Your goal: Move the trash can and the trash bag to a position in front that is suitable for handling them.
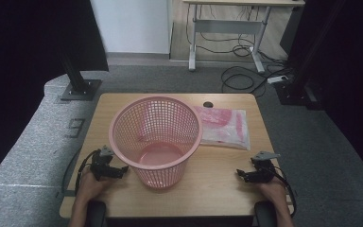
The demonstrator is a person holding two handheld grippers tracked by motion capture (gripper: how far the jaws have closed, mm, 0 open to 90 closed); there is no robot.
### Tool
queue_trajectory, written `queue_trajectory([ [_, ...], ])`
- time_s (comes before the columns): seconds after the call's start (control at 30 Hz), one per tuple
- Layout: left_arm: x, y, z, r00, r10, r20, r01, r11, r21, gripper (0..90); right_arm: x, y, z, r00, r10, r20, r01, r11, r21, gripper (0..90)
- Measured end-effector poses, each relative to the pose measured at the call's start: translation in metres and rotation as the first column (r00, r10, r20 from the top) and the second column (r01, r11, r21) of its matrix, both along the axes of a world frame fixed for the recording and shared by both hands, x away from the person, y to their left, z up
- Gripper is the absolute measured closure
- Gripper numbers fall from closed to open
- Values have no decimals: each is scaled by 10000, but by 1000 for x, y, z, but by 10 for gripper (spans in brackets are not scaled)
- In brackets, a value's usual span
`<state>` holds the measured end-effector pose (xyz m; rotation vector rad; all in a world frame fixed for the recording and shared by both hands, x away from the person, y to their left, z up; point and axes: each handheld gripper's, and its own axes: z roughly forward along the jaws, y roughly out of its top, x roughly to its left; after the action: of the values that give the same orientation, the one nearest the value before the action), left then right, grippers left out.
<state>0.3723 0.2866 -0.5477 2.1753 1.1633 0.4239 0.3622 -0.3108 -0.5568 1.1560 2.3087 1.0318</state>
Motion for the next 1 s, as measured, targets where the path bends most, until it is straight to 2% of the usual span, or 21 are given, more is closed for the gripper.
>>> queue_trajectory([
  [0.73,0,0,0,10000,-9,-4,9,10000,0,0,1,3,1,9999,-119,-93,119,9999,-60,120],
  [0.87,0,-1,0,10000,15,-5,-15,10000,-4,0,2,5,4,9992,-228,-322,221,9995,-227,129],
  [0.9,0,-1,0,10000,28,-5,-28,10000,1,0,3,6,6,9984,-333,-458,315,9987,-394,141],
  [0.97,0,-1,0,10000,43,-4,-43,10000,-6,0,6,6,11,9984,-411,-389,382,9965,-737,141],
  [1.0,0,-1,0,10000,43,-4,-43,10000,-6,0,6,6,11,9984,-411,-389,382,9965,-737,141],
])
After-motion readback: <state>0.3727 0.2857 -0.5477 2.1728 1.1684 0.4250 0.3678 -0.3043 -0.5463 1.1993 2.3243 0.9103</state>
